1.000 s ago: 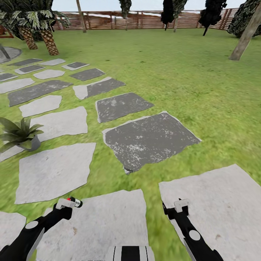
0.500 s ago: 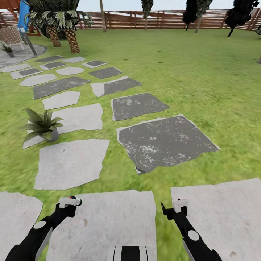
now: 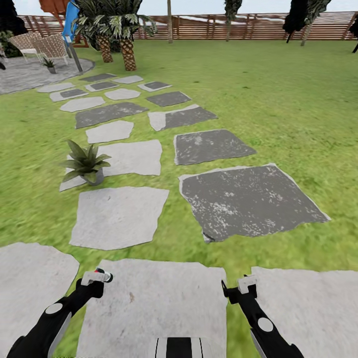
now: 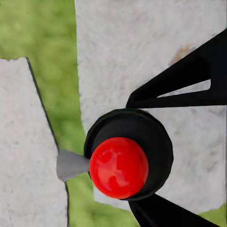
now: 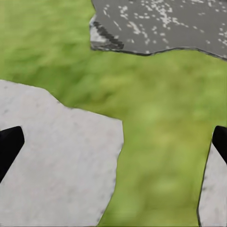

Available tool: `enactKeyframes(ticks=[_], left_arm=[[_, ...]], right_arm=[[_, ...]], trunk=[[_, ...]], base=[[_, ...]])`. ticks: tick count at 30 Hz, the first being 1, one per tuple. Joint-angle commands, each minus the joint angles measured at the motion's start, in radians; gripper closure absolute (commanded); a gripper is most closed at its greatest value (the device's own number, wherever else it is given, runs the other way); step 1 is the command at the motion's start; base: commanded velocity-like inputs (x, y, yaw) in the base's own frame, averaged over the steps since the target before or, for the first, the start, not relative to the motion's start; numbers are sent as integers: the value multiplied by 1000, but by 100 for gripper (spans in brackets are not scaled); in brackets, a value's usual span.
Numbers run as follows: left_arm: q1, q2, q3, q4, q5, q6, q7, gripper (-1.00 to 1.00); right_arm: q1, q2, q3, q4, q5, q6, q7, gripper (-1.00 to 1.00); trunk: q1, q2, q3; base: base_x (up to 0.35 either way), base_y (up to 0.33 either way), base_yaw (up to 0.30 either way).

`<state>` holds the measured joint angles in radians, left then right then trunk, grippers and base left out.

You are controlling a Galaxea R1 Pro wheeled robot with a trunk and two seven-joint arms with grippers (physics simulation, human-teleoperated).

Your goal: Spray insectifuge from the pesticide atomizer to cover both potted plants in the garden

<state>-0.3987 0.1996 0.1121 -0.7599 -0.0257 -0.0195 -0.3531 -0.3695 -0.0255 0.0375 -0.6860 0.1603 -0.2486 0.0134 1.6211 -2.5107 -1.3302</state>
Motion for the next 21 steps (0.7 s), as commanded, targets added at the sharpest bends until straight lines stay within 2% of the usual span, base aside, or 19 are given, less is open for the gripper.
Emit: enactKeyframes(ticks=[1,12,21], left_arm=[[-1,-1,3,1,-2,-2,-7,100],[0,1,10,1,1,-2,-7,100],[1,1,11,1,2,-3,-7,100]], right_arm=[[0,-1,1,1,4,-2,0,-100],[0,-1,1,5,4,-3,1,-100],[0,-1,1,5,4,-3,0,-100]], trunk=[[0,0,-1],[0,0,-1],[0,0,-1]], base=[[144,54,277],[245,183,267],[243,226,35]])
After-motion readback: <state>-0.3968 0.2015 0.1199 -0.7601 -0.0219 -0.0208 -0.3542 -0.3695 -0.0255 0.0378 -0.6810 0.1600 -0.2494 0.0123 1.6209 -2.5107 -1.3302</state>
